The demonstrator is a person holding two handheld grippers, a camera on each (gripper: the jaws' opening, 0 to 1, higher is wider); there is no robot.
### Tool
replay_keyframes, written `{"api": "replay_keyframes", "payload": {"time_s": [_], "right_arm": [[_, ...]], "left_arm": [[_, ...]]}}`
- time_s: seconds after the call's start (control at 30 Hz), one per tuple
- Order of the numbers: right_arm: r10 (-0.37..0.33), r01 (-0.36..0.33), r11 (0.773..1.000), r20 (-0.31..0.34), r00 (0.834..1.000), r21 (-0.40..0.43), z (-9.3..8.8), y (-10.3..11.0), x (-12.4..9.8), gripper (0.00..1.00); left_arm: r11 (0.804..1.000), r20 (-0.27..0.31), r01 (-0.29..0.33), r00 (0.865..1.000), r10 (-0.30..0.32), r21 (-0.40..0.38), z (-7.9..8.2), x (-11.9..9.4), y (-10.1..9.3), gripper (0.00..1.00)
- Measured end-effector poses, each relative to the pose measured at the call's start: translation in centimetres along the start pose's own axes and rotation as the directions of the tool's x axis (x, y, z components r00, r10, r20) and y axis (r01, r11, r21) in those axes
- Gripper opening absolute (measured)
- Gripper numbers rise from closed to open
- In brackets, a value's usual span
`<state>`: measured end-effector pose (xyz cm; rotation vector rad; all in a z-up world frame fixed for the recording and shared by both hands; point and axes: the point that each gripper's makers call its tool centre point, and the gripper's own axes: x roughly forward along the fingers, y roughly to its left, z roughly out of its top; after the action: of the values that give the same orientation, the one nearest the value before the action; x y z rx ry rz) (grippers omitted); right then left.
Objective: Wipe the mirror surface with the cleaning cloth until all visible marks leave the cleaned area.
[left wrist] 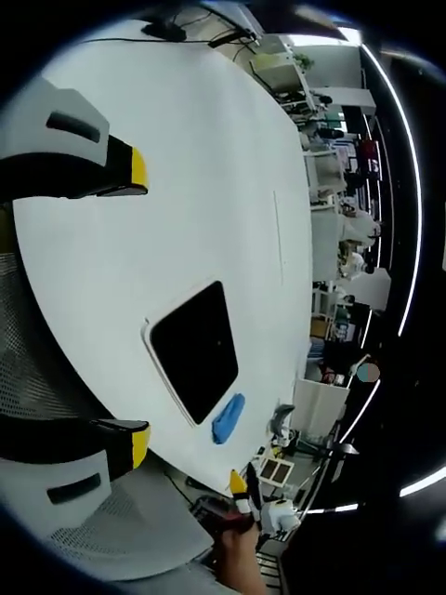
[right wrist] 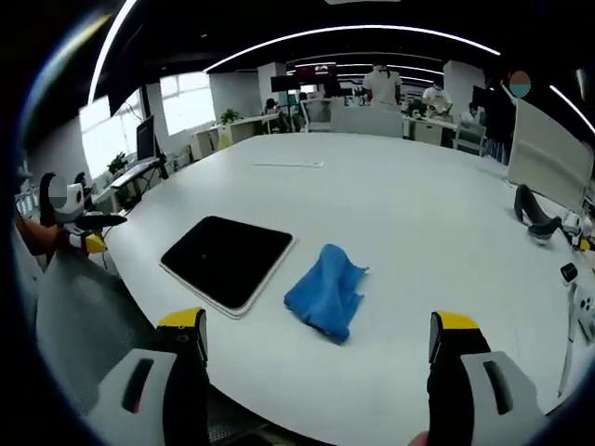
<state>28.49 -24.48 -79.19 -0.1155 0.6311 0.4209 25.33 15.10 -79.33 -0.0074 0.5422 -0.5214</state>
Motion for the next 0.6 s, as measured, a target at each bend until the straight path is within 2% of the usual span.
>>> {"api": "replay_keyframes", "payload": {"time_s": [0.3,0.6], "right_arm": [[-0.001,0.001,1.000,-0.005,1.000,0.016,-0.79,-0.04,0.01,0.98],[-0.017,0.017,0.999,-0.003,1.000,0.041,-0.49,-0.59,0.10,0.98]], "left_arm": [[1.000,-0.003,-0.011,1.000,0.011,0.008,0.02,0.18,0.33,0.99],[1.000,-0.019,-0.012,1.000,0.012,0.016,0.05,0.78,0.77,0.99]]}}
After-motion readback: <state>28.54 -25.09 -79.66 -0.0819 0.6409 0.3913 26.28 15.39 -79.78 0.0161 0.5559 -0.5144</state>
